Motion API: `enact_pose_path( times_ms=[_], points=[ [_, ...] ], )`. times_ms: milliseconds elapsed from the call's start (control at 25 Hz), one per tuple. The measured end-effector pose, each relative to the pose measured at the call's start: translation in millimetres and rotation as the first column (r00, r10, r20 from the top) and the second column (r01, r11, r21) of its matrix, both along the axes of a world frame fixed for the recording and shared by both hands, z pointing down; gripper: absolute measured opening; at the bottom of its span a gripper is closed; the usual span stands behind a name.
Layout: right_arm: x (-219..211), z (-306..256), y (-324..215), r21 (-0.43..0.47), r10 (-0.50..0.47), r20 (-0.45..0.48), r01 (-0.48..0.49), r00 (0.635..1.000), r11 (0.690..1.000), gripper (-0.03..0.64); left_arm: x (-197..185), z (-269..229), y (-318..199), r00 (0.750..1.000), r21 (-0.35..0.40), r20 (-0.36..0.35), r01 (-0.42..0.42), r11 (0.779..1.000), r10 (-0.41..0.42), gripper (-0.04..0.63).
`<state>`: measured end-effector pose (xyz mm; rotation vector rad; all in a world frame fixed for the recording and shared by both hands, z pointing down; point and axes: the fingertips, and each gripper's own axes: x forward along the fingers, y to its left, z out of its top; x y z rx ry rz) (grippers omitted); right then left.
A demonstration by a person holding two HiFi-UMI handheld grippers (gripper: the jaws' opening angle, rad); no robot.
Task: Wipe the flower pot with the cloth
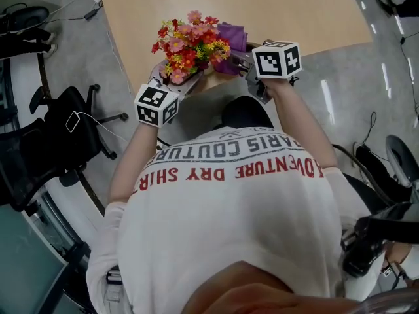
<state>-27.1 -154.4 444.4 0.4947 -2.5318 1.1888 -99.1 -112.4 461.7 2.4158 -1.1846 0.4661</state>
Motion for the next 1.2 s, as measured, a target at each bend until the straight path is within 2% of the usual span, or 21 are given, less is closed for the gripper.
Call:
enact_pose_path(
  times_ms=[200, 320, 520, 680, 800, 880, 1040, 1200],
  points=[
    [1, 23, -7, -0.006, 0.004, -0.065, -0.004, 0.998, 1.0, 0.058, -1, 1, 1, 1.0, -0.001, -0.003, -0.008, 1.0, 0.008, 0.333],
    [3, 42, -13, -0.005, -0.006, -0.144, 0.006, 0.99, 1.0, 0.058, -1, 2, -3, 1.0, -0.002, -0.006, -0.014, 1.0, 0.014, 0.333],
    [1, 62, -15, 0.05, -0.011, -0.288, 0.027, 0.958, 0.998, 0.058, -4, 6, -3, 1.0, 0.005, -0.005, -0.019, 1.0, 0.019, 0.333],
    [8, 62, -20, 0.032, 0.012, -0.281, -0.003, 0.96, 0.999, 0.058, -2, 4, -6, 1.0, 0.01, 0.008, 0.0, 1.0, 0.0, 0.334],
    [14, 61, -21, 0.028, 0.054, -0.255, -0.049, 0.965, 0.998, 0.058, -2, 5, -2, 0.998, 0.023, 0.046, 0.033, 0.999, -0.034, 0.337],
    [14, 59, -17, 0.028, 0.078, -0.231, -0.074, 0.97, 0.997, 0.058, -2, 7, 6, 0.997, 0.032, 0.057, 0.058, 0.998, -0.06, 0.368],
    [22, 54, -19, 0.046, 0.118, -0.217, -0.11, 0.969, 0.993, 0.058, 4, 7, 5, 0.989, 0.054, 0.035, 0.14, 0.989, -0.142, 0.448],
    [35, 46, -21, 0.066, 0.157, -0.205, -0.146, 0.966, 0.987, 0.058, 10, 13, -7, 0.971, 0.046, 0.061, 0.229, 0.972, -0.232, 0.451]
  ],
)
